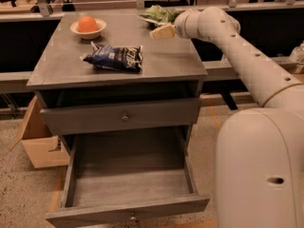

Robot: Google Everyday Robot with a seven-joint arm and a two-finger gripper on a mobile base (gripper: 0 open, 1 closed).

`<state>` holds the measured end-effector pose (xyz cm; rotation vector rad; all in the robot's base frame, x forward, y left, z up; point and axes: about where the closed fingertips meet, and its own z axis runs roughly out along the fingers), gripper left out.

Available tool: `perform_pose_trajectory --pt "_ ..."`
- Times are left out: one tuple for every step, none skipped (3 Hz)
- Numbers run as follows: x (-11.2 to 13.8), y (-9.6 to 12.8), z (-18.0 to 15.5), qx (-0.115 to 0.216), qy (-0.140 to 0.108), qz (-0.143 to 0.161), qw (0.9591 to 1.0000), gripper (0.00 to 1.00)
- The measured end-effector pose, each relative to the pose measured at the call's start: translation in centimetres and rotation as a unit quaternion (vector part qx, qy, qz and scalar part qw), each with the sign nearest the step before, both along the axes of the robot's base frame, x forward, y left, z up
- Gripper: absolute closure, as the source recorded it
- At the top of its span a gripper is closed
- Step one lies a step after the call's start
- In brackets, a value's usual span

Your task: Move green jalapeno chip bag near blue chip bag

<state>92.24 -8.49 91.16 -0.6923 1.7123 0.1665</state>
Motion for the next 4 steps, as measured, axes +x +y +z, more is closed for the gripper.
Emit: perform_pose_trajectory --pt "2.3 0.6 -0.8 -0.007 -0.004 -0.008 0.9999 0.0" --pt "4.4 0.5 -1.8 -0.015 -0.004 -0.017 0.9997 0.0" --pt "6.0 0.1 -2.6 -0.021 -0.003 -0.026 0.9994 0.0" --pt "7.5 0.0 -2.9 -0.019 -0.008 -0.048 0.9987 0.0"
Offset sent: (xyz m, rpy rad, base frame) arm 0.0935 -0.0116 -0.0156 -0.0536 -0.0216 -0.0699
